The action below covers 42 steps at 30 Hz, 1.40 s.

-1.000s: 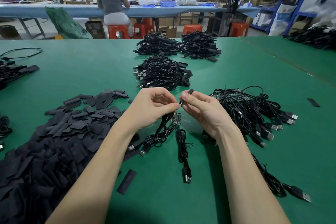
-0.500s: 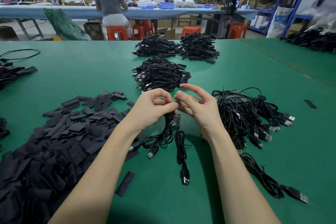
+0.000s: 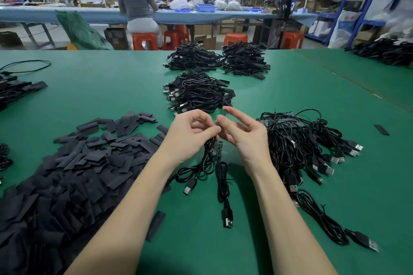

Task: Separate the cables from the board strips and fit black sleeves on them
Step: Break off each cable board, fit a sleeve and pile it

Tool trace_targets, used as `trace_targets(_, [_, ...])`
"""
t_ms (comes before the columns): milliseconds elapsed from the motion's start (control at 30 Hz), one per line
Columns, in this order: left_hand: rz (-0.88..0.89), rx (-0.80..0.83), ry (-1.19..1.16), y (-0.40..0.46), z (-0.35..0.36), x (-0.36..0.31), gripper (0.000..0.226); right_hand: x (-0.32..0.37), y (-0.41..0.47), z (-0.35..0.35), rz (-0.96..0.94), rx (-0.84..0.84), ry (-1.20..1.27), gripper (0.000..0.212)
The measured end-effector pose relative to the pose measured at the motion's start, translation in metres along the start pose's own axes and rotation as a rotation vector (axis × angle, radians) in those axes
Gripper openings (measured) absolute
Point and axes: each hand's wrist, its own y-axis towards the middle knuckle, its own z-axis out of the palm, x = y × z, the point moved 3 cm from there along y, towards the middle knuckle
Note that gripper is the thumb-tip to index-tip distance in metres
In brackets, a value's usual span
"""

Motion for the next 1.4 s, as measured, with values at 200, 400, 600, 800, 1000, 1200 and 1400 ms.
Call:
trace_targets(200, [-0.143, 0.042, 0.060, 0.004, -0.003, 0.002, 0.023, 0.000, 0.001, -0.002, 0.009, -0.100, 0.070, 0.025])
trace_targets(400, [-0.290, 0.190, 0.077, 0.000, -0.005, 0.005, 0.038, 0.001, 0.006, -0.011, -0.004, -0.293, 0.085, 0.030])
trace_targets(600, [-0.173, 0.091, 0.240, 0.003, -0.010, -0.010, 0.031, 0.001, 0.008, -0.008, 0.058, -0.318, 0.000, 0.027])
trace_targets(800, [0.089, -0.051, 0.490, 0.033, -0.015, -0.031, 0.027, -0.009, 0.008, -0.004, 0.020, -0.278, -0.676, 0.023])
trace_targets(1000, [0.185, -0.056, 0.917, 0.120, -0.017, -0.041, 0.014, -0.022, 0.009, 0.004, 0.090, -0.115, -1.054, 0.017])
trace_targets(1200, [0.178, -0.090, 1.122, 0.187, -0.031, -0.037, 0.015, -0.023, 0.013, 0.004, 0.107, -0.117, -1.093, 0.017])
trace_targets(1400, [0.018, -0.015, 1.126, 0.196, -0.032, 0.013, 0.028, -0.024, 0.015, 0.004, 0.101, -0.136, -1.147, 0.016])
